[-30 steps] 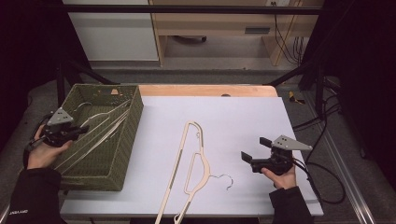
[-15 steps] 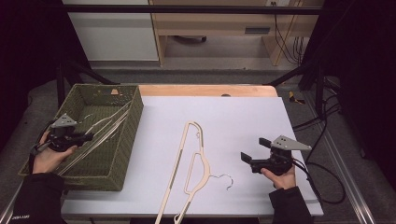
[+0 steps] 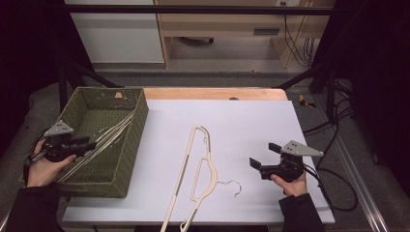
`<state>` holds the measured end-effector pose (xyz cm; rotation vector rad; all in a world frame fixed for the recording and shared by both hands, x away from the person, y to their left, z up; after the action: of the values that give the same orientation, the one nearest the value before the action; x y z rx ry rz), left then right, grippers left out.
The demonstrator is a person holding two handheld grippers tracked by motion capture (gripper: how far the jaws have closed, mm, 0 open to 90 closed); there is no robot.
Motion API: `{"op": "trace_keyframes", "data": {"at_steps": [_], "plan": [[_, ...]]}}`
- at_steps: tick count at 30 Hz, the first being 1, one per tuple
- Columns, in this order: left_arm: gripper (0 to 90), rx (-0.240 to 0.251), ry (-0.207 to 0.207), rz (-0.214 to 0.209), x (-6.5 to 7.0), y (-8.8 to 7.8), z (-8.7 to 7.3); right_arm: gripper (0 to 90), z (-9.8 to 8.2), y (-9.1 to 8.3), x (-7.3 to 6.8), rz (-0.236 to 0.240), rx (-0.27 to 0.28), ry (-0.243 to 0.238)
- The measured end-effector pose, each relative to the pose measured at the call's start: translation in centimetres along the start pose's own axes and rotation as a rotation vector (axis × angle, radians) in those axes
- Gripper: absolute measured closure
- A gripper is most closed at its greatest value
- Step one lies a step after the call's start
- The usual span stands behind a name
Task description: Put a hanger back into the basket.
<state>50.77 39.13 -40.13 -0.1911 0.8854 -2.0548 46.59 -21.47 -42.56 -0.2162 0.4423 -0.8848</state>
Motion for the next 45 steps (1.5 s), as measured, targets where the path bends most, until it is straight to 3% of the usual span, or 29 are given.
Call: {"op": "trace_keyframes", "data": {"at_steps": [8,12,13,14,20,30,34,39,45], "plan": [[45.8,0.166,-0.071,0.036,1.0,-2.5,2.3,4.5,0.0,-0.2,-0.1,0.012,0.002,-0.01],[35.3,0.253,-0.048,0.044,2.7,-3.5,4.1,4.2,0.0,-0.1,-0.3,0.017,0.002,-0.009],[28.7,0.27,-0.042,0.04,3.2,-3.7,4.6,4.8,0.0,-0.1,-0.4,0.018,-0.001,-0.019],[28.7,0.285,-0.037,0.04,3.8,-3.8,5.0,4.8,0.0,-0.1,-0.4,0.018,-0.001,-0.019],[14.0,0.347,-0.011,0.01,7.4,-3.7,7.6,6.7,-0.2,0.2,-0.7,0.055,-0.003,-0.026],[8.9,0.409,-0.01,-0.079,14.3,-1.6,9.7,4.8,-0.3,0.3,-0.9,0.07,-0.023,-0.027],[7.5,0.399,0.006,-0.125,16.8,-0.3,9.8,4.8,-0.4,0.4,-1.1,0.08,-0.026,-0.029],[7.3,0.398,0.038,-0.135,19.2,1.0,9.6,5.4,-0.5,0.6,-1.5,0.107,-0.028,-0.03],[7.0,0.356,0.058,-0.169,21.2,2.8,8.3,6.3,-0.6,0.9,-2.1,0.146,-0.046,-0.041]]}}
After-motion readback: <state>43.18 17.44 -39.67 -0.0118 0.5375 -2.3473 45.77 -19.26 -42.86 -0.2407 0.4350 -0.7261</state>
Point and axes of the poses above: each handheld gripper's, and its own axes: y roughly forward along the jaws, z roughly out of its top, x roughly to its right, the point moved 4 cm from there along y, roughly forward along the jaws, and after that the axes turned 9 degrees about y, right-handed, at the moved point
